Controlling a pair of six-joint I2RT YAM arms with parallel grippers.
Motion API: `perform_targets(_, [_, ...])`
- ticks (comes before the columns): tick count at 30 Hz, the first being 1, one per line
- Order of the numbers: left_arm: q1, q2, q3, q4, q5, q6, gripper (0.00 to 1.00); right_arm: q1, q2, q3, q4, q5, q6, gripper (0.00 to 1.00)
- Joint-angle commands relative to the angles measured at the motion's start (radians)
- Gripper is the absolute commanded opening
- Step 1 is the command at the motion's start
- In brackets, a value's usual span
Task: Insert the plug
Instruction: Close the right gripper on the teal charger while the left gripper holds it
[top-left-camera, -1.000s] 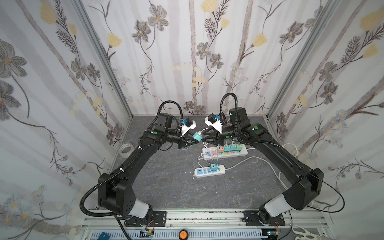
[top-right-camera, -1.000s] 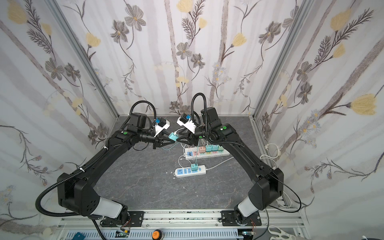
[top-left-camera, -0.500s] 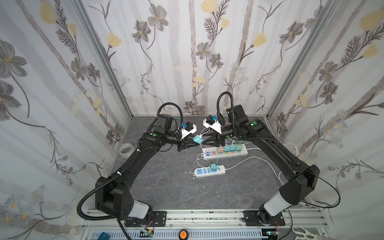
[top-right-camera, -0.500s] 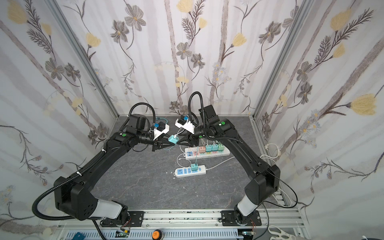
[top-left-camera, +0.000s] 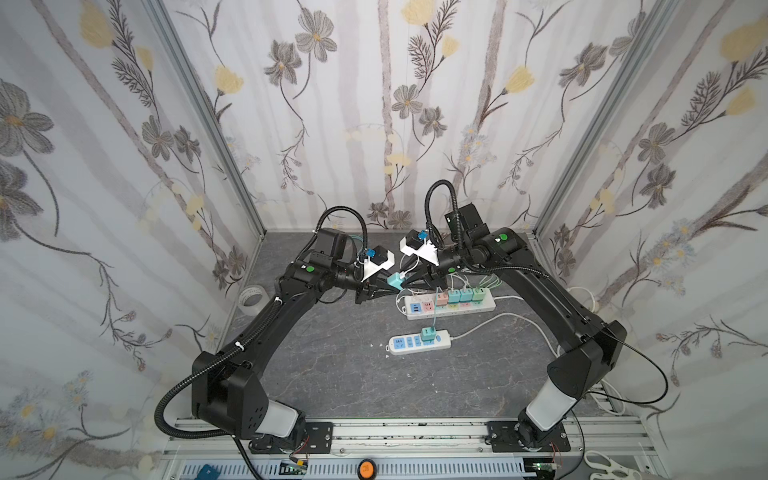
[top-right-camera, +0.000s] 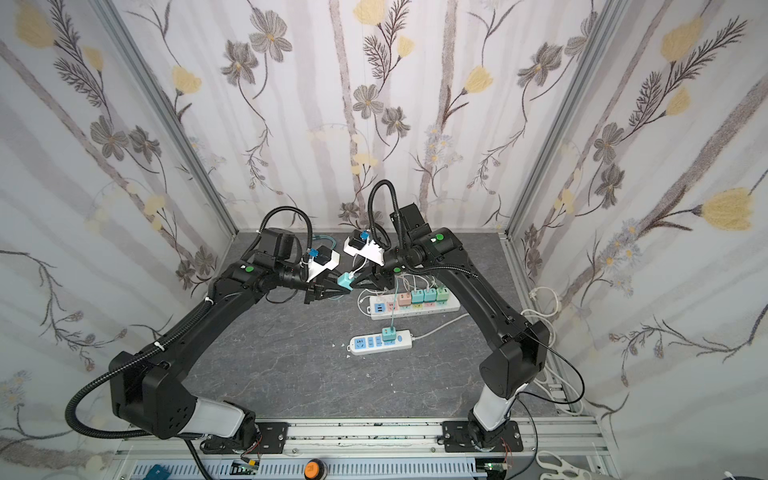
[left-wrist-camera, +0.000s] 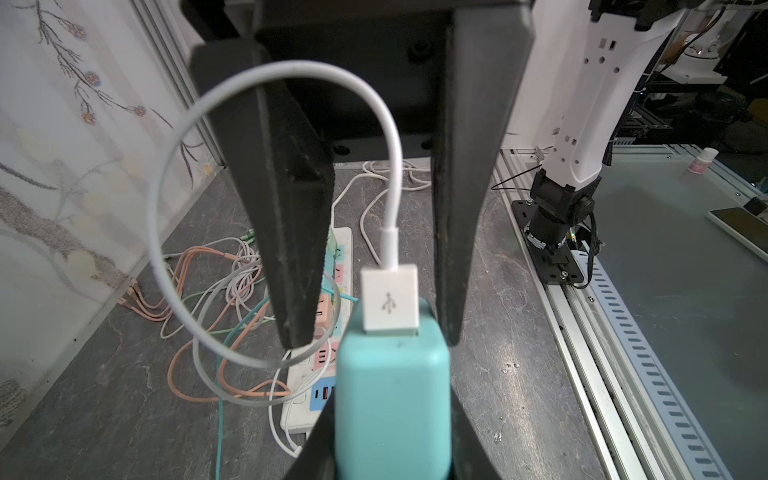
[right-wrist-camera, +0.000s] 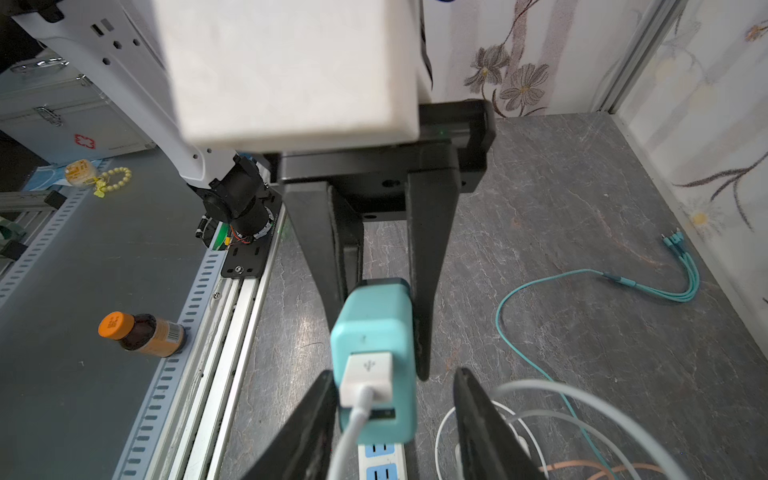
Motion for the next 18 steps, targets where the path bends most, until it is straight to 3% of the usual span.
perform_targets(1, [-0.001,0.002,0.004,0.018,-0.008,0.028,0.00,0.010,0.009,0.024,-0.038,-0.047,-0.038,0.44])
perform_targets(18, [-0.002,0.011,-0.004,0.050,-0.034,0.025,0.00,0.074,0.108,0.199,-0.267,0.112,-0.171,0.28])
